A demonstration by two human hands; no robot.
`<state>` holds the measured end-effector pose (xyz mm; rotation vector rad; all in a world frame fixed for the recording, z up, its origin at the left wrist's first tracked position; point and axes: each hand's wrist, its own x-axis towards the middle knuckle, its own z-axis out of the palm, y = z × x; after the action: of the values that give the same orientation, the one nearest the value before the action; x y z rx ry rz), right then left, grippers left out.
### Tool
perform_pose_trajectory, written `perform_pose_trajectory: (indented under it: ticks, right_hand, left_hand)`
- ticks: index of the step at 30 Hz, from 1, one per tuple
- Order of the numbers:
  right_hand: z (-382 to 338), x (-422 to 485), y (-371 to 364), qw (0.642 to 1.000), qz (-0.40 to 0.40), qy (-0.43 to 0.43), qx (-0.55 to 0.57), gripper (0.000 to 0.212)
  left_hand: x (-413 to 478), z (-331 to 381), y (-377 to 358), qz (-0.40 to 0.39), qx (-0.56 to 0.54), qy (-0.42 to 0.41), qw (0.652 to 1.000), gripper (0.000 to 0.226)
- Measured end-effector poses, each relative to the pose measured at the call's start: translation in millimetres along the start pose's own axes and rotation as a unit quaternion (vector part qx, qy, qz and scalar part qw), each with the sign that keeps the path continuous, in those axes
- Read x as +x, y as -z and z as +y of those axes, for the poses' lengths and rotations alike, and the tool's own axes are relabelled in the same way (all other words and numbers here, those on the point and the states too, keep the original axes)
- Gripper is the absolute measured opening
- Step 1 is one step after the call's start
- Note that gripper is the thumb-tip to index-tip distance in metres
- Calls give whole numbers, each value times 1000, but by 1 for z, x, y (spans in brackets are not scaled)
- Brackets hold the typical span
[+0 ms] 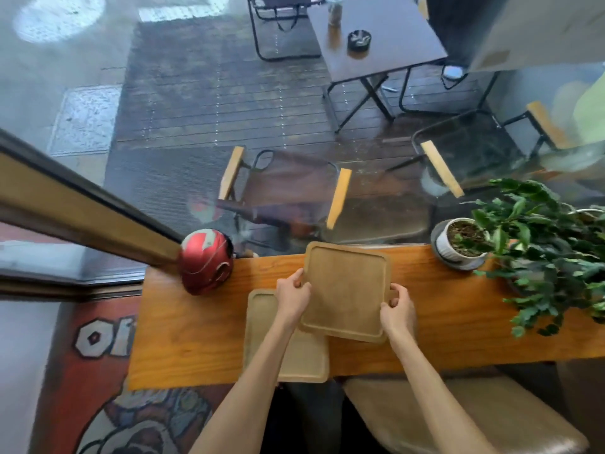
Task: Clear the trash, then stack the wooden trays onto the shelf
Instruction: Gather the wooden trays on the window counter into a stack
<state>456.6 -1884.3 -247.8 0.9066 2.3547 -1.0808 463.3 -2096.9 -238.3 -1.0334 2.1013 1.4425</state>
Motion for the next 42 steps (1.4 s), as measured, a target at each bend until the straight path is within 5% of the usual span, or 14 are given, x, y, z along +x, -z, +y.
perform_pose_trajectory:
  ticks: [5, 11, 30, 37, 42]
  right_hand:
    - [-9, -73, -74, 999, -30, 32, -29, 45]
    - [16, -115, -120, 996, -56, 4, -64, 49]
    - [33, -101, -113, 998, -49, -18, -23, 47]
    - [22, -71, -109, 972, -199, -100, 70, 66]
    - [22, -54, -111, 969, -208, -132, 37, 84]
  left_hand:
    - [-19, -71, 82, 40, 28, 16, 999, 52]
    - [-23, -132, 109, 0, 35, 55, 998, 55]
    - [-21, -149, 97, -9, -24, 46, 999, 49]
    - [-7, -137, 88, -98, 52, 106, 988, 74]
    - [8, -135, 87, -96, -4, 173, 980, 102]
